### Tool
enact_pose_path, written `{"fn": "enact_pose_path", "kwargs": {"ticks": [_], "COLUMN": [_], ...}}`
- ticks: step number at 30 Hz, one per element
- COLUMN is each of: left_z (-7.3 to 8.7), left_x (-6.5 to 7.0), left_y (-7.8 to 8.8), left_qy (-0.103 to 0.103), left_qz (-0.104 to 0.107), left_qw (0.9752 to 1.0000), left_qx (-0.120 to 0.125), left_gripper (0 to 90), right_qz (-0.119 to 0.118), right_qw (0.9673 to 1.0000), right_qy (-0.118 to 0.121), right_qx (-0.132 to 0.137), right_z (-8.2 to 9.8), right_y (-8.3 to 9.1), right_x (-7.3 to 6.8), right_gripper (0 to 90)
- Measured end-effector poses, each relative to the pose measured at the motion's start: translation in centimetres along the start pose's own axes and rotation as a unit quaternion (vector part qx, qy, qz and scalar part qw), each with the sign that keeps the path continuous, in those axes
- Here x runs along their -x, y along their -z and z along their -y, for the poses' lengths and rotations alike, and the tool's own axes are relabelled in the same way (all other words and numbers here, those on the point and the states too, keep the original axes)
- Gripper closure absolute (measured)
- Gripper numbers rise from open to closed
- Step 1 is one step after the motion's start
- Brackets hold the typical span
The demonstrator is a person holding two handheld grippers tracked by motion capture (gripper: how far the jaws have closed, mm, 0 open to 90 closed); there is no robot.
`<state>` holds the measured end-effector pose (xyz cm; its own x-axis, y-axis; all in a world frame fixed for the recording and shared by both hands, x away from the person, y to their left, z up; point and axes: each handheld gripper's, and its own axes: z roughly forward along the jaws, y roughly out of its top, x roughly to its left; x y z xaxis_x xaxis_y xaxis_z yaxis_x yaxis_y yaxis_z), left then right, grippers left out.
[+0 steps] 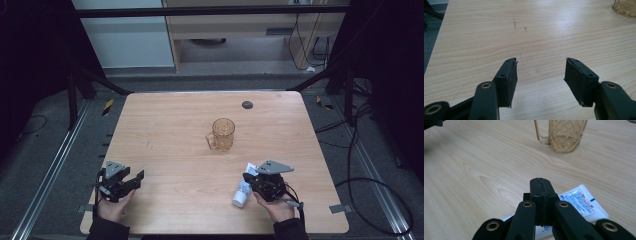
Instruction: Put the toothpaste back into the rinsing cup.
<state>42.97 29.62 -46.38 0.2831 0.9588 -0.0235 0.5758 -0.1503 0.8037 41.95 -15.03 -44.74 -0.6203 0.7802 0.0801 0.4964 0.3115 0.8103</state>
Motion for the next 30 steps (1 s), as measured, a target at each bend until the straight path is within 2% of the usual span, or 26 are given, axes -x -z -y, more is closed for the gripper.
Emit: {"fn": "enact_pose_path", "kwargs": {"ticks": [1,14,24,30], "left_z": [0.0,0.0,0.0,0.0], "left_x": [0.0,0.1,0.1,0.0], "left_y": [0.0,-0.1,-0.1,-0.1], "left_qy": [-0.001,-0.005,-0.005,-0.005], "left_qz": [0.0,0.001,0.002,0.002], "left_qw": [1.0,1.0,1.0,1.0], "left_qx": [0.0,-0.003,-0.004,-0.004], "left_gripper": [42.2,41.8,41.8,41.8], "right_qz": [-0.003,-0.017,-0.023,-0.02], "right_qw": [1.0,0.9988,0.9973,0.9965], "right_qy": [0.002,0.014,0.025,0.029], "right_qx": [-0.009,-0.043,-0.065,-0.076], "right_z": [0.1,0.6,0.9,1.0], "right_y": [-0.5,-2.2,-3.0,-3.2], "right_x": [-0.3,-1.0,-1.4,-1.5], "right_gripper": [90.0,90.0,90.0,90.0]}}
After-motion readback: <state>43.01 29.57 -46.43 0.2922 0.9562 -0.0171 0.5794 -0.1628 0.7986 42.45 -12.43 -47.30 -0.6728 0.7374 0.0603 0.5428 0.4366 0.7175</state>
